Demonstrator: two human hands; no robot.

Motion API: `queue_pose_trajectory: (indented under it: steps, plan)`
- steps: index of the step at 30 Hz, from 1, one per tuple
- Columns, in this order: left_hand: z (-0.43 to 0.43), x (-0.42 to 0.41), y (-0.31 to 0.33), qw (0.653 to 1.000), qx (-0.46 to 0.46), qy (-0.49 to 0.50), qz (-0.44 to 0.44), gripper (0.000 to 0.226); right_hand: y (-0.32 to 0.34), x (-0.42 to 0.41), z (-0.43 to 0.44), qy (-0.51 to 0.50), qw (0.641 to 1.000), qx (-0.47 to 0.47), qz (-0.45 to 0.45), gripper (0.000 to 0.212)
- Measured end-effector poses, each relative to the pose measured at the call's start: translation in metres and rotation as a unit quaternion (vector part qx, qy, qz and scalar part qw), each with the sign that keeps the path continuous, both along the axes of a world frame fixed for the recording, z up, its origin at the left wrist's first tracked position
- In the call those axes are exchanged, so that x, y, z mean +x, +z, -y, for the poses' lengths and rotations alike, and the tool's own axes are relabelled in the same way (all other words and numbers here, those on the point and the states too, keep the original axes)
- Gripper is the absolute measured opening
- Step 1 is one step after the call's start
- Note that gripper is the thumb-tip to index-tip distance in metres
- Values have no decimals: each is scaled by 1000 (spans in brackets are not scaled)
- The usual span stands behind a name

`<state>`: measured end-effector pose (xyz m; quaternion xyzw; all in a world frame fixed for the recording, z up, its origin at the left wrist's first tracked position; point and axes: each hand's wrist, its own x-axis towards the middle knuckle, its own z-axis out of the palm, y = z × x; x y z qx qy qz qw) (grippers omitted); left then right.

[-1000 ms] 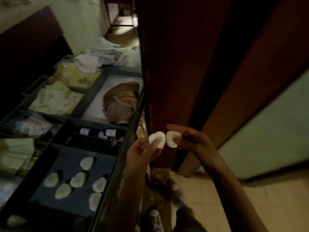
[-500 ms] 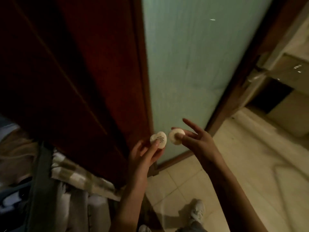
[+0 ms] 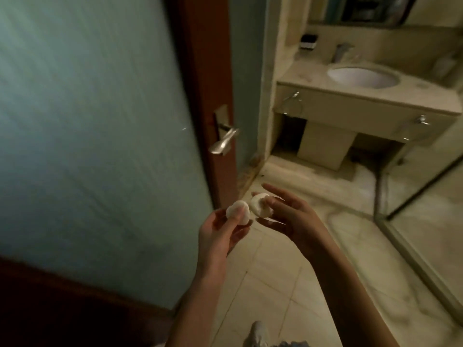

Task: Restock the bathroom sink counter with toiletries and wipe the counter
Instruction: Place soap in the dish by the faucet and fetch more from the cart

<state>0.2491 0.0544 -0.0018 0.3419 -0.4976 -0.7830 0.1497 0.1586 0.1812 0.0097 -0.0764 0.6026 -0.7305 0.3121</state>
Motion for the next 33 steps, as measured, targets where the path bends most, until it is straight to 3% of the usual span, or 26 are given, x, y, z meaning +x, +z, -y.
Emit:
queue_pose_trajectory:
  steps: [5,18,29,33]
  plan:
    - [-41,-67,7,996,0,-83,12,45,1,-49,-57,-80,997,7,-17,58]
    - [-86,-197,-12,969,-3,-247,-2,42,-27,-137,-119,-231,973,-2,14,47]
    - [-70,-376,-8,944,-18,-326,-45,34,-18,-293,-108,-305,952,-17,15,32]
    - [-70,-437,-5,936,-6,-348,-46,30,-17,-342,-109,-327,943,-55,23,40]
